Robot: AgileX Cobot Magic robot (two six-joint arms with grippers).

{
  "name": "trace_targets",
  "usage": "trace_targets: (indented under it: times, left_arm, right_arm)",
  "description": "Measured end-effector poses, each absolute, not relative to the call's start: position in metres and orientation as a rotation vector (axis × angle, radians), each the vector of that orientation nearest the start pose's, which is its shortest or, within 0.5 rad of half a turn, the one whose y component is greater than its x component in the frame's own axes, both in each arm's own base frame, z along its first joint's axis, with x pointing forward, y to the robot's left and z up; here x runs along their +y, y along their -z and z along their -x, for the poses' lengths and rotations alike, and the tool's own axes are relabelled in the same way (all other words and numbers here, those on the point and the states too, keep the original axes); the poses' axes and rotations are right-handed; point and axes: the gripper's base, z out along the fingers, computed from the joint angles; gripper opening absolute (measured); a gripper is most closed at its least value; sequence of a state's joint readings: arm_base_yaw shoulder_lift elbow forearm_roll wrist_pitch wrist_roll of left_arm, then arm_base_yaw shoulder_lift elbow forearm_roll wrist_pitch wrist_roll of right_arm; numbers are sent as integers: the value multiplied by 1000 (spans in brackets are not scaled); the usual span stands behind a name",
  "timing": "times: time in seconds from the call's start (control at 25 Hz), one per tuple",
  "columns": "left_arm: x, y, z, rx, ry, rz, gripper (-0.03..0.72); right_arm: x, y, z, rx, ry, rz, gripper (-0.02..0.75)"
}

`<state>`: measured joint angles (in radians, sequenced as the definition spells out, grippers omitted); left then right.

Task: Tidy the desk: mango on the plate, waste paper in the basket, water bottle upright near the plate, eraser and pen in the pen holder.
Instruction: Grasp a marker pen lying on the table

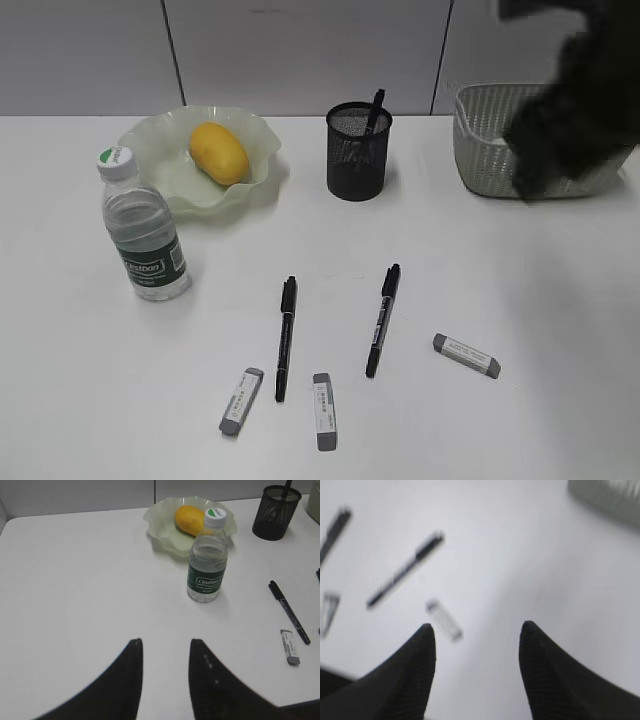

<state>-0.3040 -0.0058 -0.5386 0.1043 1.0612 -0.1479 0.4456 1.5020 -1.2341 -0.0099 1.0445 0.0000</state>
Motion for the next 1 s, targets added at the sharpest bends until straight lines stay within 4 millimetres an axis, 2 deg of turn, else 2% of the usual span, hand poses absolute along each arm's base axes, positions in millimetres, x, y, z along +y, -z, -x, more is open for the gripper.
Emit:
trace_targets:
  times: [0.12, 0.16, 0.24, 0.32, 0.4, 0.56, 0.72, 0.84, 1.0]
  left_arm:
    - [11, -288, 8, 1995, 167, -148, 236]
    - [11, -288, 8, 1995, 167, -148, 236]
    - [11, -288, 8, 1995, 167, -148, 236]
    - [11, -288, 8, 1994, 166, -149, 237]
    - [10, -288, 4, 2014, 161, -155, 241]
    - [3, -291, -13, 2106, 140, -216, 246]
    - [-11, -304, -50, 2239, 124, -292, 247]
    - [-30, -315, -92, 2325, 142, -389, 247]
    - [-69, -324, -157, 2391, 237, -517, 247]
  right_arm:
    - [98, -297, -207, 2858, -70, 573, 378]
    - [88, -299, -186, 2852, -77, 545, 361]
    - [68, -288, -144, 2850, -84, 508, 333]
    - [49, -283, -105, 2740, -126, 481, 317]
    - [35, -278, -76, 2582, -180, 453, 312]
    - [17, -278, -38, 2306, -256, 411, 309]
    - [7, -283, -16, 2140, -297, 382, 309]
    - [0, -283, -3, 2050, -309, 366, 308]
    - [-5, -282, 5, 1992, -312, 355, 307]
